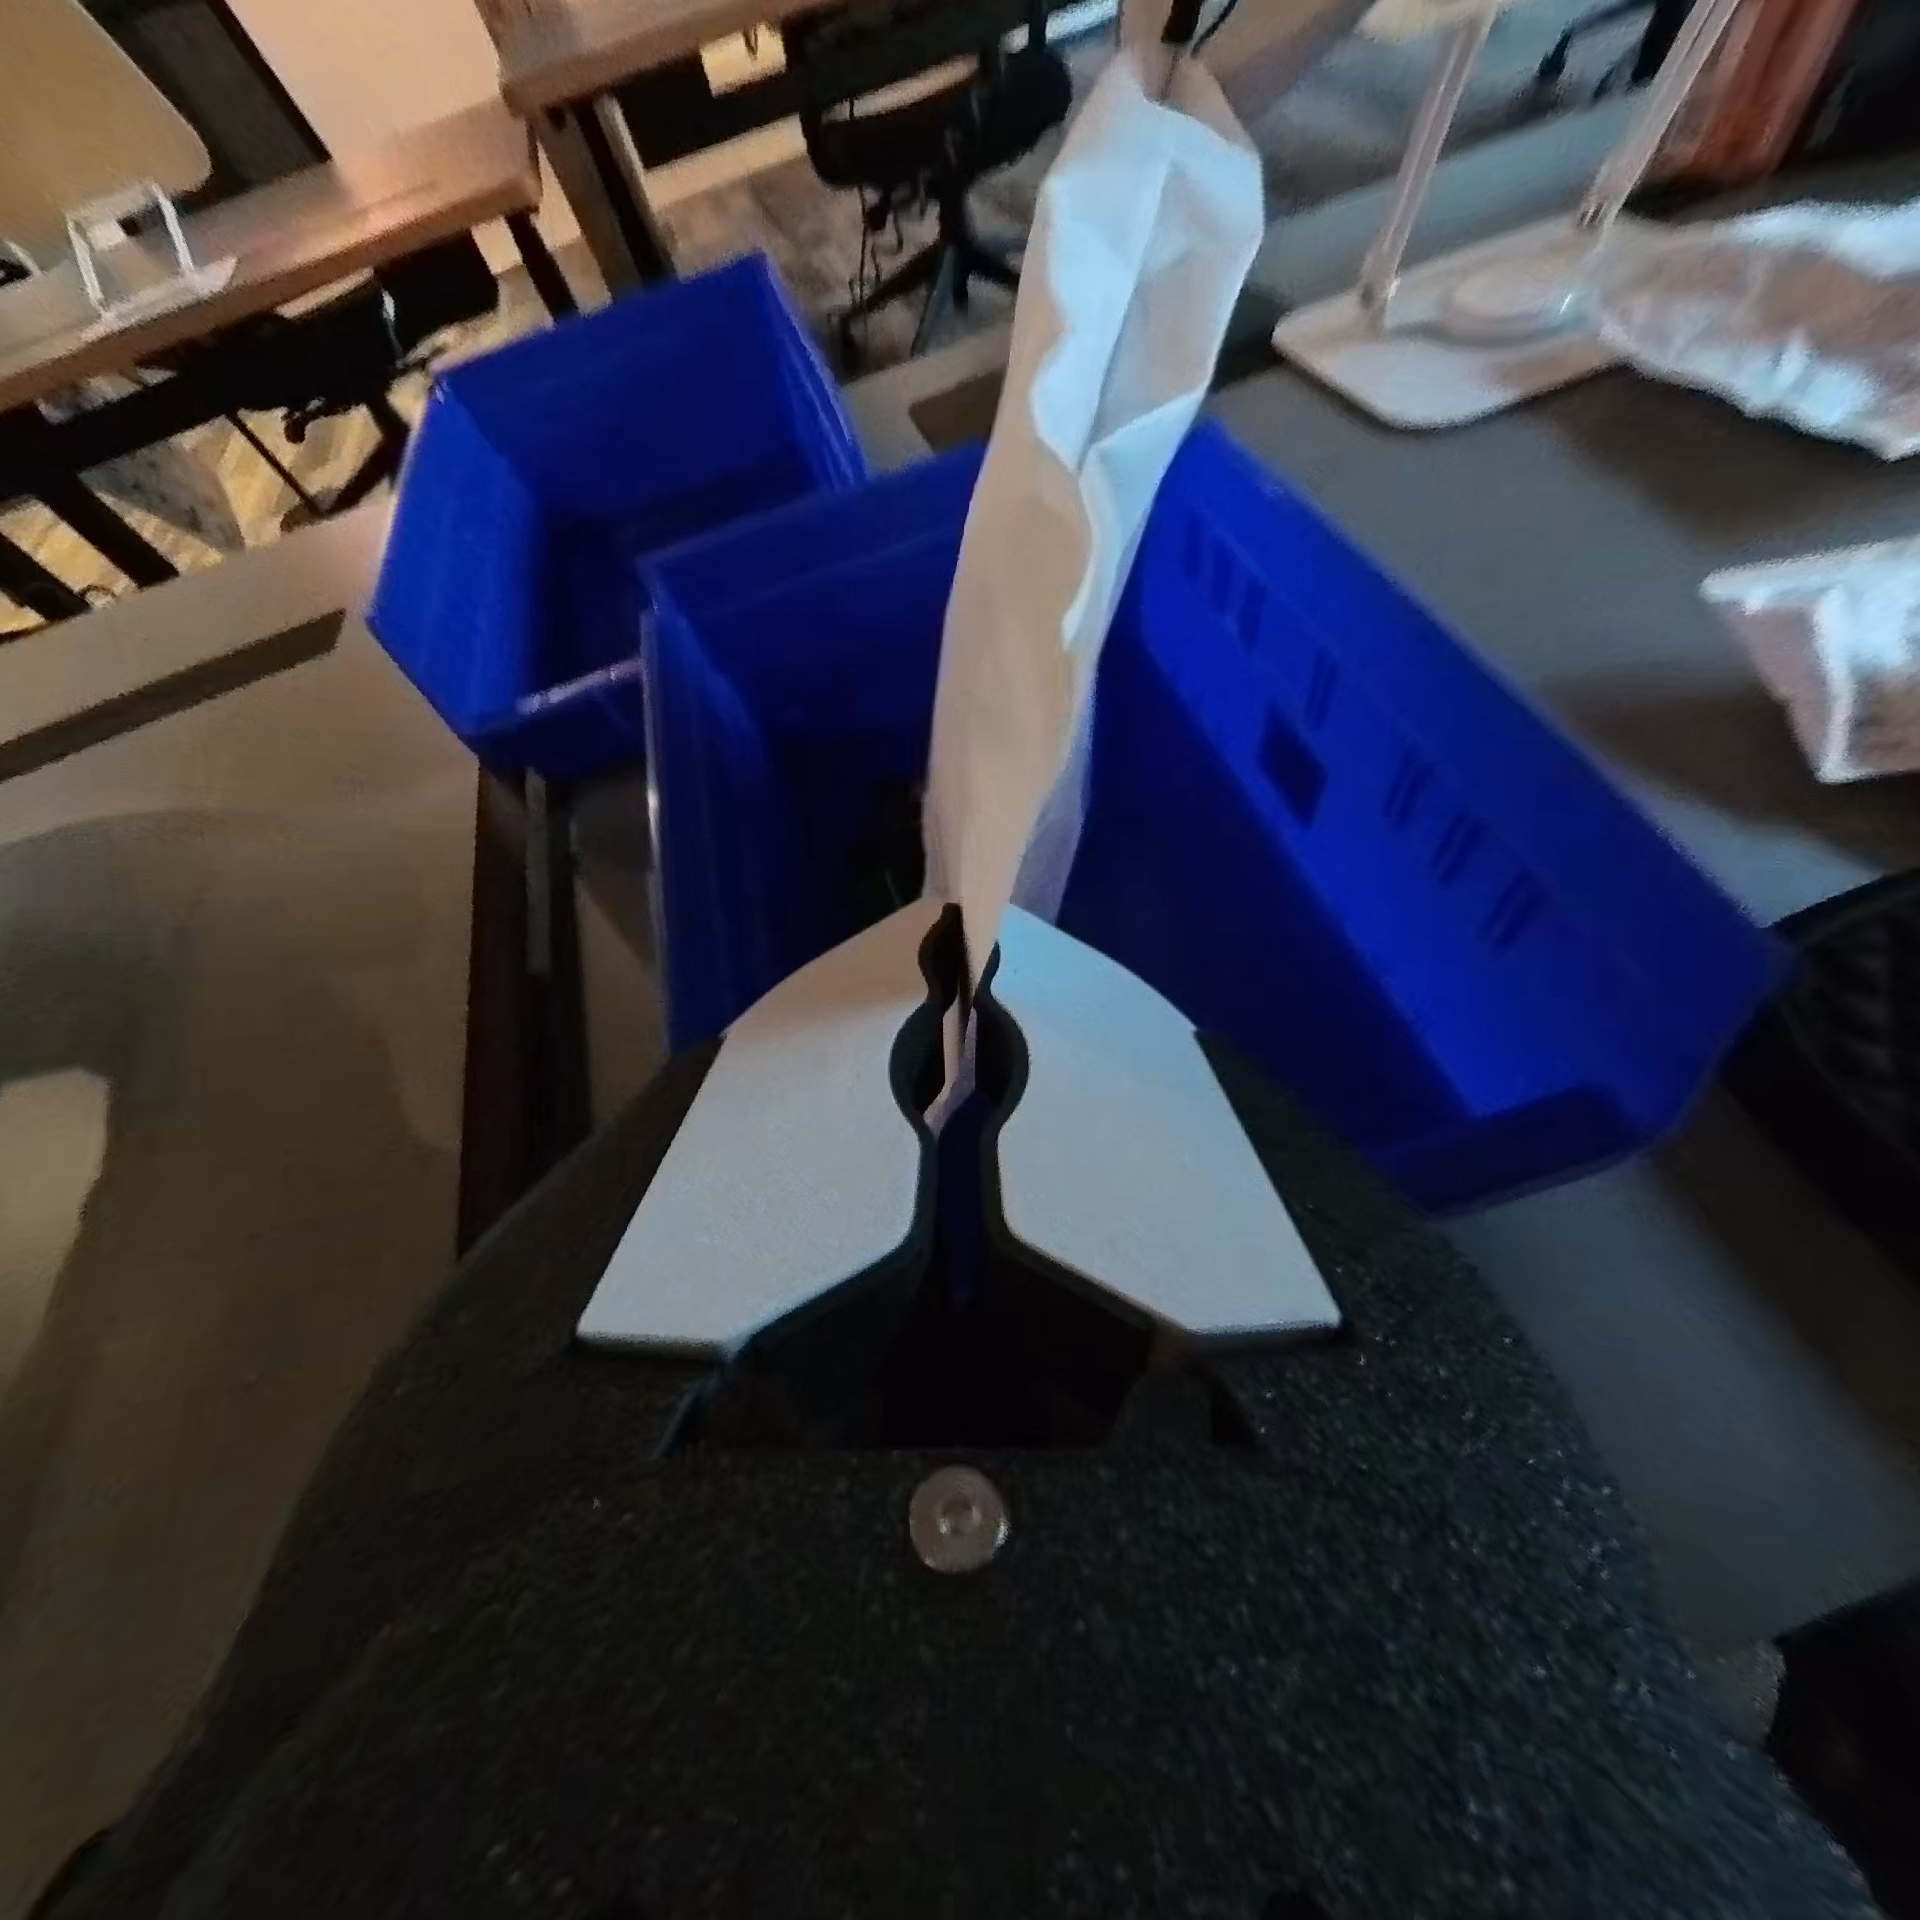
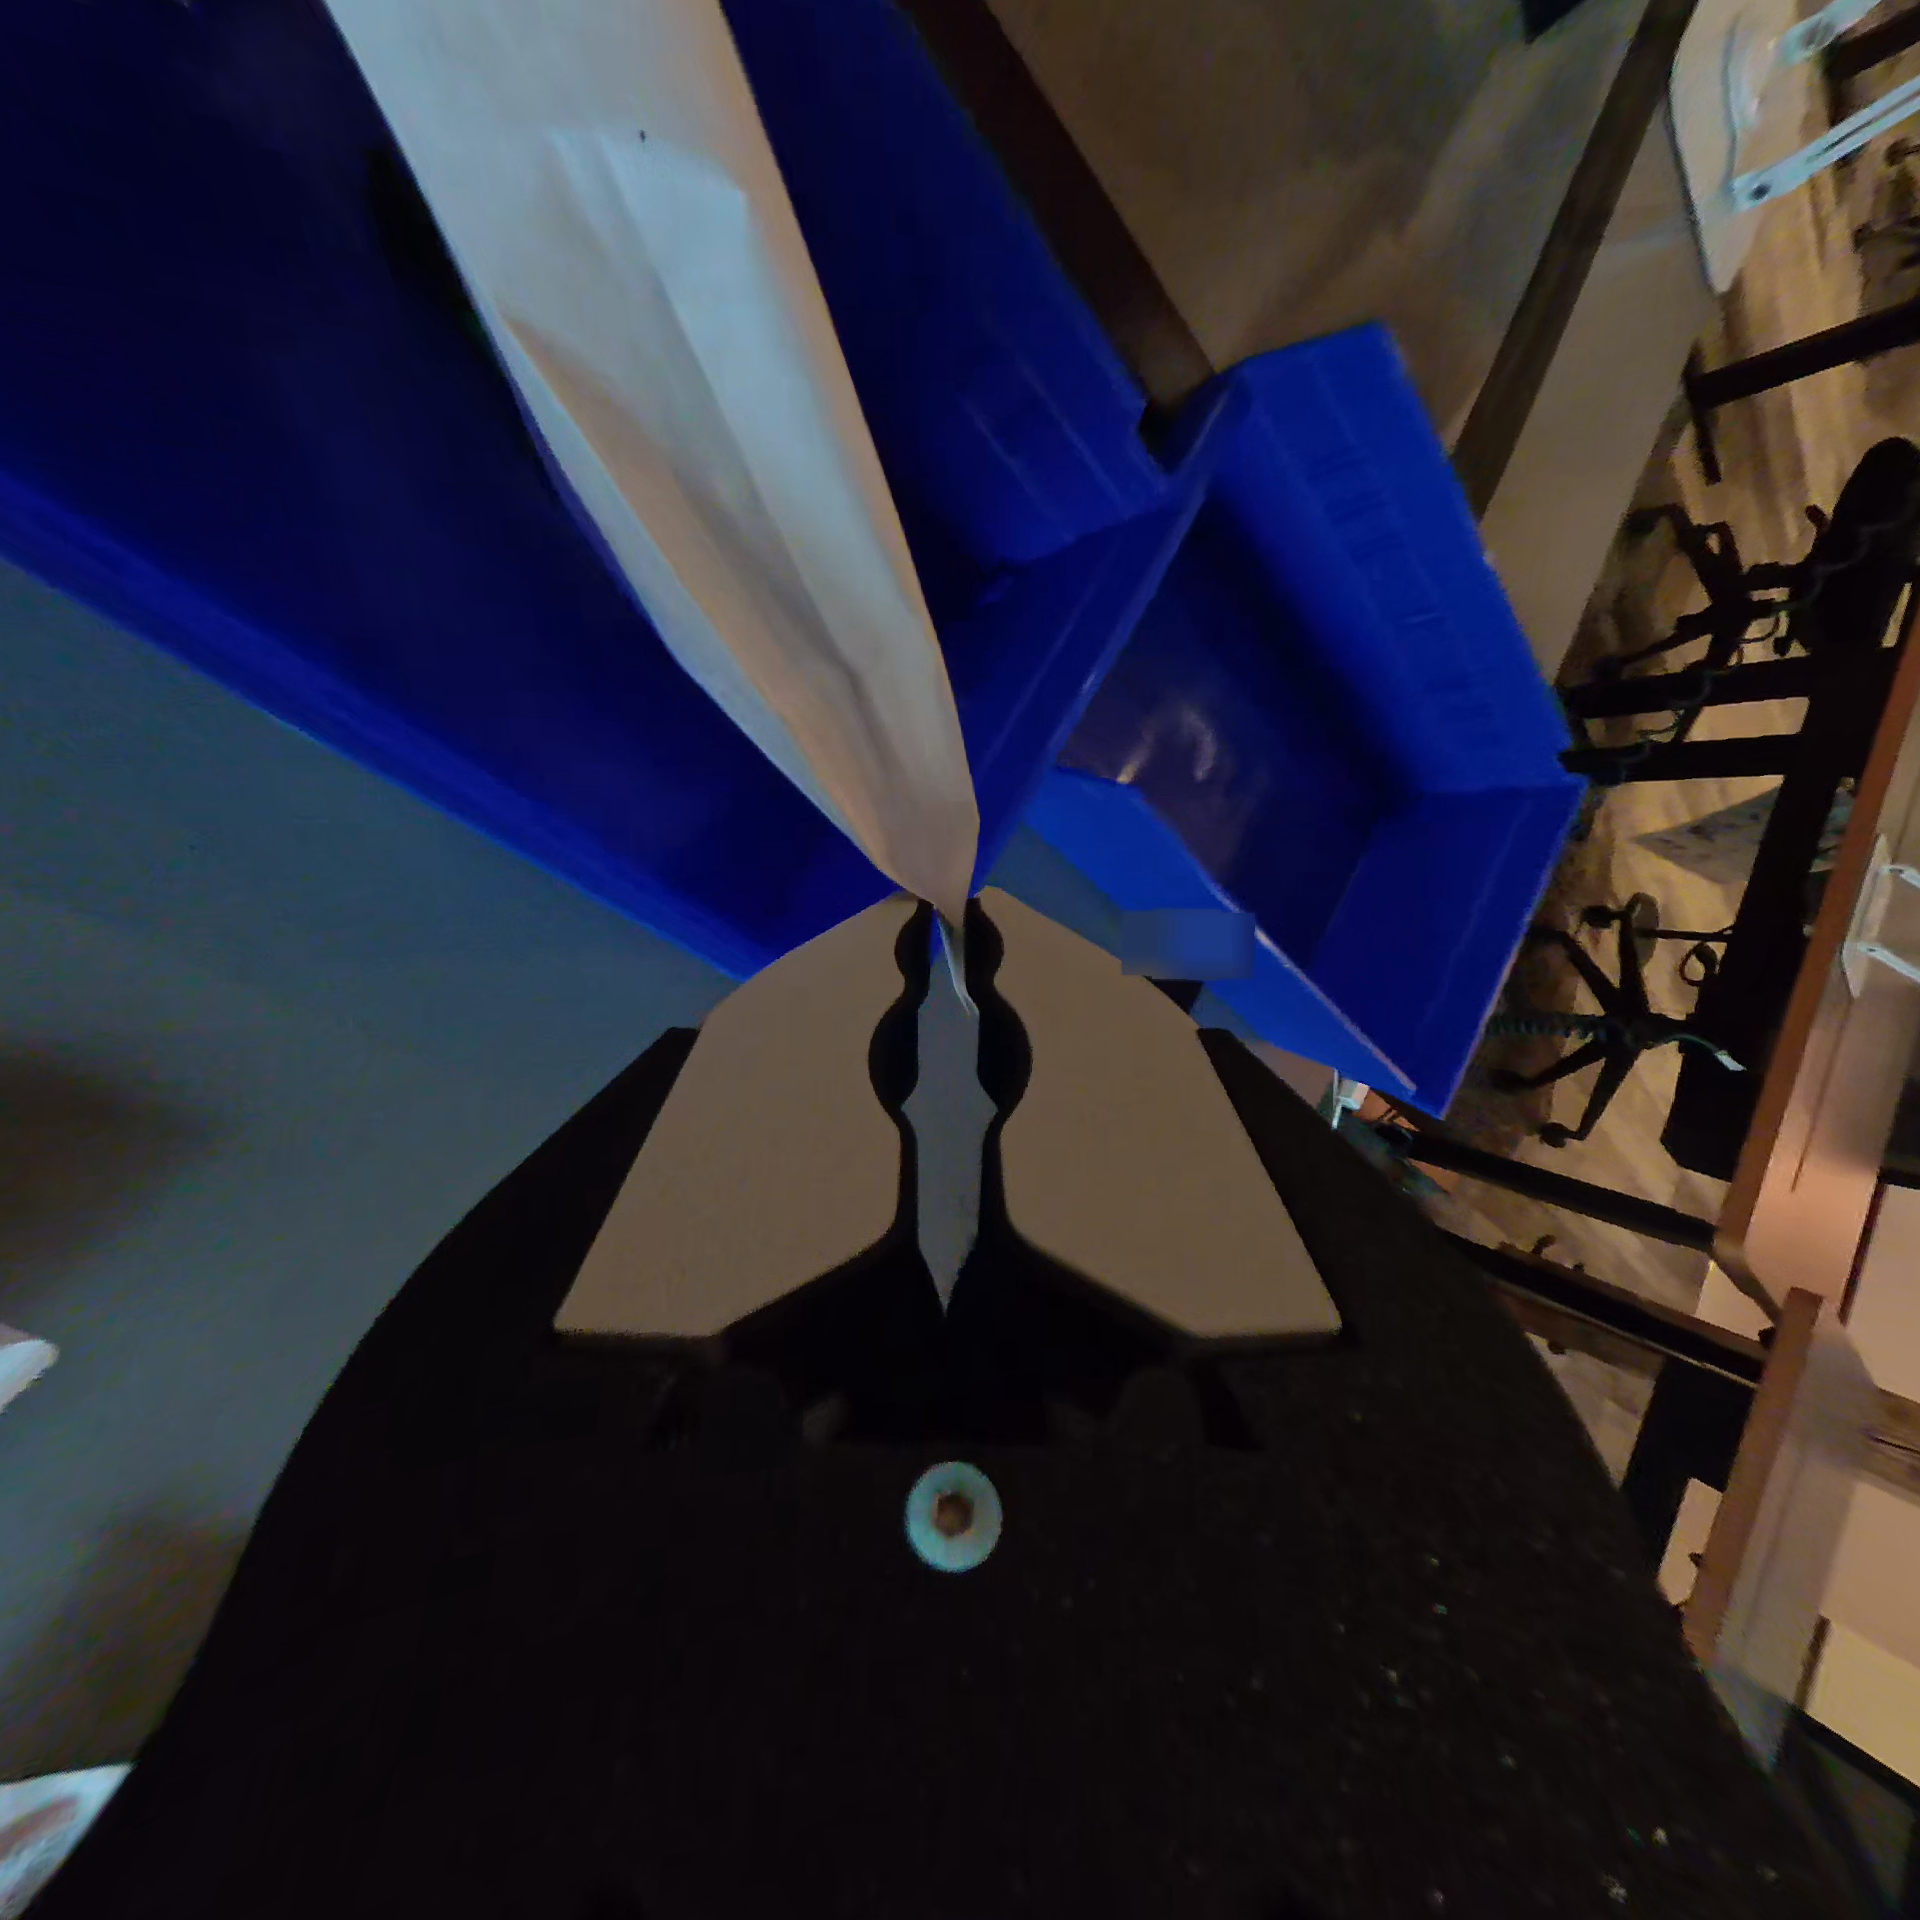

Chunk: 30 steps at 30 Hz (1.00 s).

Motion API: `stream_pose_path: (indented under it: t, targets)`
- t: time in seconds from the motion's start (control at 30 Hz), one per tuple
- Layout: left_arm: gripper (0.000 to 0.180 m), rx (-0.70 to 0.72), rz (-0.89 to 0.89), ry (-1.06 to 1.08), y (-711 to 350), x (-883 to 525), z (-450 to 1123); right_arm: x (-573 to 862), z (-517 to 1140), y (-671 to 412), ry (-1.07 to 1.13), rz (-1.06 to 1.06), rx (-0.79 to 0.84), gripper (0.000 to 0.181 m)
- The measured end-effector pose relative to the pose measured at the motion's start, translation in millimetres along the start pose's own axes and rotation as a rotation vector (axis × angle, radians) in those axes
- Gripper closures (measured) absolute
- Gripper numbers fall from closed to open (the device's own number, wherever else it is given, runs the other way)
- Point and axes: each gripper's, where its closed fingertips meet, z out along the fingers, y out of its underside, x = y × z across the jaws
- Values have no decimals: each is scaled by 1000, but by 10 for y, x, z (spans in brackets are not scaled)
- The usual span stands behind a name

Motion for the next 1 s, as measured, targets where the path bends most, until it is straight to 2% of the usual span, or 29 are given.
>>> stream_pose_path:
  t: [0.27, 0.37, 0.57, 0.7, 0.8, 0.9, 1.0]
  targets:
    - [180, 115, -43, 56, -205, 13, -105, -134, -236, -267, -157, 124, 107, 178]
    - [180, 62, -20, -38, -144, -74, -52, -148, -176, -163, -153, 129, 51, 178]
    - [180, 127, -97, 55, -177, 33, -4, -224, -50, -108, -171, 204, 82, 177]
    - [180, 67, -34, -8, -127, 6, 46, -268, 110, -26, -136, 137, 17, 177]
    - [180, 21, -46, -56, -26, -131, -26, -137, 77, -6, -85, 206, 74, 178]
    - [180, 24, -58, -45, -16, -110, -40, 13, -16, -85, -20, 246, 152, 179]
    - [180, 61, -54, 3, -98, 43, 27, -56, 3, -158, -52, 237, 145, 179]
